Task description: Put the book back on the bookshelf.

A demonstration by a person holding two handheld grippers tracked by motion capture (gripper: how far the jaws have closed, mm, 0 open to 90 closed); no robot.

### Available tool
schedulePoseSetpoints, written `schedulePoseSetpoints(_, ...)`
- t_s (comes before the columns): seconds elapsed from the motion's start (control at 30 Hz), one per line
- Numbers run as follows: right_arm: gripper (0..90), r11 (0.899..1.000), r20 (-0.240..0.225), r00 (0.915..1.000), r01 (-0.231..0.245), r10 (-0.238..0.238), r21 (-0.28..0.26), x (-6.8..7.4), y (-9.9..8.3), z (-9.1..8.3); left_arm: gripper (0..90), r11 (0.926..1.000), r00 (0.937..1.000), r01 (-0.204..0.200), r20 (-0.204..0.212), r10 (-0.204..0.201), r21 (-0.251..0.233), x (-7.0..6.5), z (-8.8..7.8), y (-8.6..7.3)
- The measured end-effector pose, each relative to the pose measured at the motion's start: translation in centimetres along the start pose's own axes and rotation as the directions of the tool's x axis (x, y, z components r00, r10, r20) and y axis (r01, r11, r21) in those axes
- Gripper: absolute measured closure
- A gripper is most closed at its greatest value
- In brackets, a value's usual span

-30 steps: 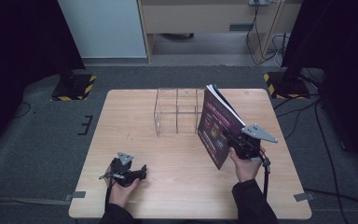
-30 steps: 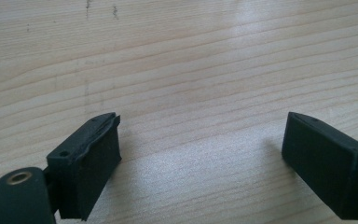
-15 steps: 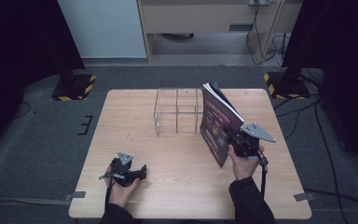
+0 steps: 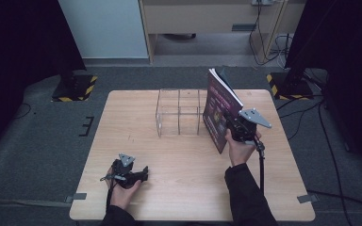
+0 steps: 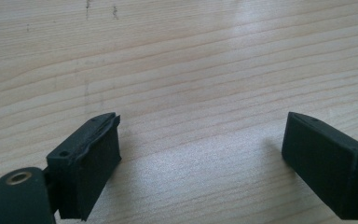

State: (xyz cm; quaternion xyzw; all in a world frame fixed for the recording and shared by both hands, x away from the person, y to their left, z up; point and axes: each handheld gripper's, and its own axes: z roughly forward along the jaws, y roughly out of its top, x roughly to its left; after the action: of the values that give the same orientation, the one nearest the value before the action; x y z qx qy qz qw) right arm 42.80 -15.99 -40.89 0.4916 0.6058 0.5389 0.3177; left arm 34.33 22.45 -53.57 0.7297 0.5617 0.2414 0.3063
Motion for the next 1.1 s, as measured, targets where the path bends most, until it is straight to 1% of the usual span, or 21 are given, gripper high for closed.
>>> schedulePoseSetpoints(0.23,84.4,1.0,0.034,0.9994,-0.002,0.002,-0.008,0.0,0.1,2.2,10.3,1.0,1.0,0.0,0.0,0.0,0.0,0.0,0.0,0.0)
schedulePoseSetpoints(0.4,84.4,1.0,0.051,0.9986,-0.013,0.013,-0.01,0.0,-0.5,3.2,10.3,1.0,1.0,0.0,-0.001,0.0,0.0,0.0,0.0,0.0)
schedulePoseSetpoints(0.53,84.4,1.0,0.074,0.9973,0.002,-0.002,-0.009,0.3,-0.9,3.6,10.3,1.0,1.0,0.0,-0.001,0.0,-0.001,0.0,0.0,0.0)
schedulePoseSetpoints(0.73,84.1,1.0,0.086,0.9962,0.02,-0.018,-0.014,0.5,-1.3,3.7,10.3,1.0,1.0,-0.001,-0.001,0.001,0.0,0.0,0.0,0.0)
schedulePoseSetpoints(0.87,83.0,1.0,0.083,0.9962,0.029,-0.029,-0.003,0.5,-1.3,3.6,10.3,1.0,1.0,0.0,-0.001,0.0,-0.001,0.0,0.0,0.0)
schedulePoseSetpoints(0.93,80.9,1.0,0.075,0.9967,0.03,-0.031,0.004,0.4,-1.2,3.5,10.3,1.0,1.0,-0.001,-0.001,0.001,0.0,0.0,0.0,0.0)
schedulePoseSetpoints(1.0,76.8,1.0,0.069,0.9973,0.027,-0.027,0.001,0.3,-1.1,3.4,10.3,1.0,1.0,-0.001,-0.001,0.001,0.0,0.0,0.0,0.0)
schedulePoseSetpoints(1.1,73.2,1.0,0.051,0.9985,0.018,-0.018,-0.002,0.0,-0.8,3.0,10.3,1.0,1.0,-0.001,-0.001,0.001,0.0,0.0,0.0,0.0)
